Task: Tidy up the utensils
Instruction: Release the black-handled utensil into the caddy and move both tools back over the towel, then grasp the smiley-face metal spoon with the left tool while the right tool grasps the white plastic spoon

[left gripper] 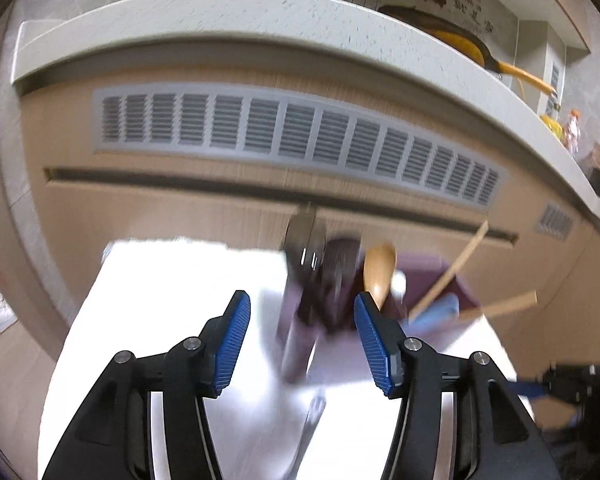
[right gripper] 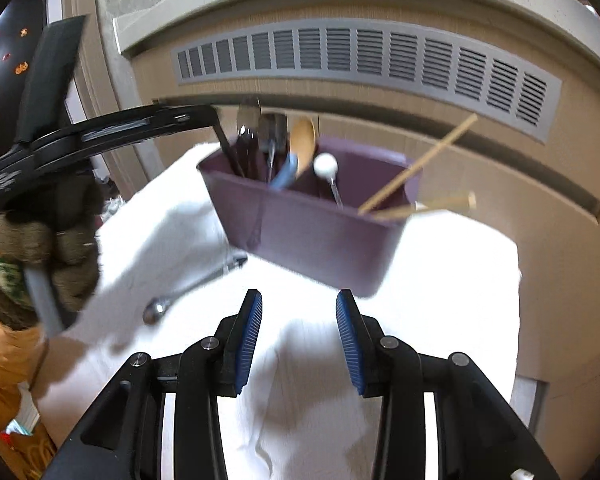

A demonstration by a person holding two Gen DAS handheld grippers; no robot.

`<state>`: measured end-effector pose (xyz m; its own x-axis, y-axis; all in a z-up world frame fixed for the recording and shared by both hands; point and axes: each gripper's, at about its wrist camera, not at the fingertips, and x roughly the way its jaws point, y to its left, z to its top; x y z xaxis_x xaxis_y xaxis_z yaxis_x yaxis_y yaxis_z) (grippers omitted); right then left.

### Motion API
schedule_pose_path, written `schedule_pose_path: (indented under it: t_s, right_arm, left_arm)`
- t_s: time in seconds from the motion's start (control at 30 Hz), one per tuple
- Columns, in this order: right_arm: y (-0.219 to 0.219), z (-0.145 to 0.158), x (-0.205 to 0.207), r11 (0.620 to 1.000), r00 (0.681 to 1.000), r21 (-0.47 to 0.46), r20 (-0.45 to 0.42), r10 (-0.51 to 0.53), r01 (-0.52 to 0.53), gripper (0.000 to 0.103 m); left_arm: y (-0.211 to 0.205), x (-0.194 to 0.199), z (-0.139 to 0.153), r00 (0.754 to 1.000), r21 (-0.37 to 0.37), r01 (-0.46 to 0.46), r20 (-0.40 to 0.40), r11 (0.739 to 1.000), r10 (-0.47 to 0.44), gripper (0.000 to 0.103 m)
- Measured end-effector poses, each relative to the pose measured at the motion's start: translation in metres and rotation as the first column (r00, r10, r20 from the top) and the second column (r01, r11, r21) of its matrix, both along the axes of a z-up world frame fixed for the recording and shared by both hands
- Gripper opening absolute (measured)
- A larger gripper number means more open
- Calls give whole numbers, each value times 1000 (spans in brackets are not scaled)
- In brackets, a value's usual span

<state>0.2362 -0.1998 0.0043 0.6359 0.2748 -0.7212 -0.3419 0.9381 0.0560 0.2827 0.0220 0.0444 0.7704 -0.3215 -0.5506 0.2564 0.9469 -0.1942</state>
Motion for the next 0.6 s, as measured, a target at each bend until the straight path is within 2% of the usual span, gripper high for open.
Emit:
schedule_pose_path:
  t_s: [0.2,0.3,0.47,0.6]
  right_arm:
    - [4,-19,-26,1000,1000,-14,-20,17,-17,37]
    - [6,-30,-40,1000,999,-15,-26,26,-26,45]
    - [10,-45,-64,999,998,-19,-50,30,-31,46]
    - [4,-50,-82,999,996,16,-84,30,-29,51]
  left_arm:
    - [20,-56,-35,995,49,38,-90,998,-34,61]
    - [19,-81,-56,990,85,60,-134,995,-48,61]
    - [14,-96,-82,975,95,76,-215,993,-54,61]
    - [3,-92,-86,974,113,64,-225,992,-38,61]
